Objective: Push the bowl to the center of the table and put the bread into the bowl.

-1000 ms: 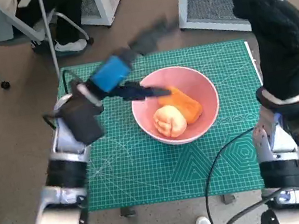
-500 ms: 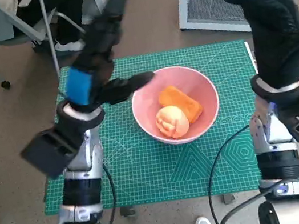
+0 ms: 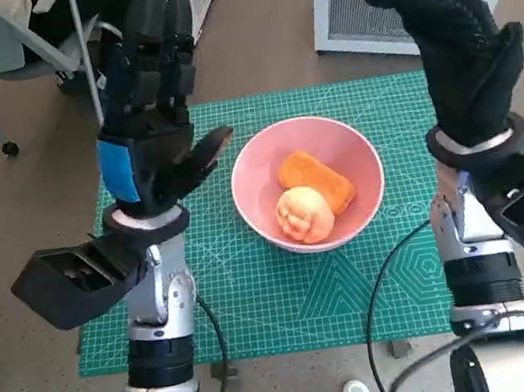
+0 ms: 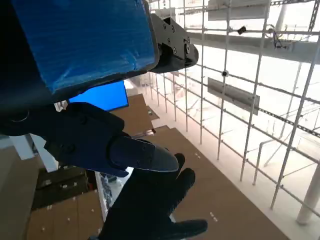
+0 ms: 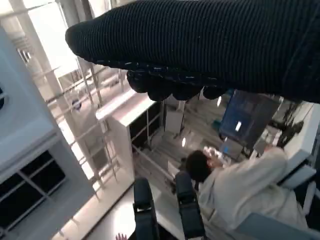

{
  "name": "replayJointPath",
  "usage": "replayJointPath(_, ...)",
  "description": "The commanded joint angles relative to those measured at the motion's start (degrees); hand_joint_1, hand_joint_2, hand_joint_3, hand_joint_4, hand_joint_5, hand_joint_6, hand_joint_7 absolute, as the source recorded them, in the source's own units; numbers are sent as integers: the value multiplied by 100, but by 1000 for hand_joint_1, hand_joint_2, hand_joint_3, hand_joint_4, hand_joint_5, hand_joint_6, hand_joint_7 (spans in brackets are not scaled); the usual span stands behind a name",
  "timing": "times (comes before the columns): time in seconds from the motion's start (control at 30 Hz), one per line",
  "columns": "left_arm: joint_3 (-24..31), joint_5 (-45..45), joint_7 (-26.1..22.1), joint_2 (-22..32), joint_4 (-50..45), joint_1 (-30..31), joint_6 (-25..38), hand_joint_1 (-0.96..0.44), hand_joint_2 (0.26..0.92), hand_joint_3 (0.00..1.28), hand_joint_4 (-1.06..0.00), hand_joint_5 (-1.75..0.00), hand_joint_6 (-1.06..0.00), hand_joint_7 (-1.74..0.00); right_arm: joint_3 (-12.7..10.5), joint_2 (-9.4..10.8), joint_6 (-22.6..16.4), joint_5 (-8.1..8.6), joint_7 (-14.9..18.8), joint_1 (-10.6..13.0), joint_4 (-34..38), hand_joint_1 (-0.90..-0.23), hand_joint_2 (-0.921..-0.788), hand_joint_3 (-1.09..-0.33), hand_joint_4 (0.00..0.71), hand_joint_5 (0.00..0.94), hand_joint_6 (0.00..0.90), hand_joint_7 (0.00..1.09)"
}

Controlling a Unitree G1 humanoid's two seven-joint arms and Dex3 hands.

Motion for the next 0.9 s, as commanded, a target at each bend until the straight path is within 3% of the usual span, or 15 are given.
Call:
replayJointPath(0.03, 86, -49, -86, 42, 85, -107, -50, -507, 921, 103, -160, -20, -380, -54, 24, -10, 34, 35, 75, 28, 29, -569, -921, -800, 198, 153, -1, 651)
replayJointPath(0.47, 166, 91, -197, 105, 332, -182, -264, -560, 921, 125, -172, -11, -374, -30, 37, -55, -61, -103, -16, 33, 2, -558, -921, -801, 209, 136, -1, 643)
replayJointPath(0.9, 166, 184, -212, 119, 414, -163, -419, -571, 921, 140, -171, -6, -375, -21, 49, -28, -152, -65, 37, 39, 76, -562, -921, -801, 216, 121, -1, 642)
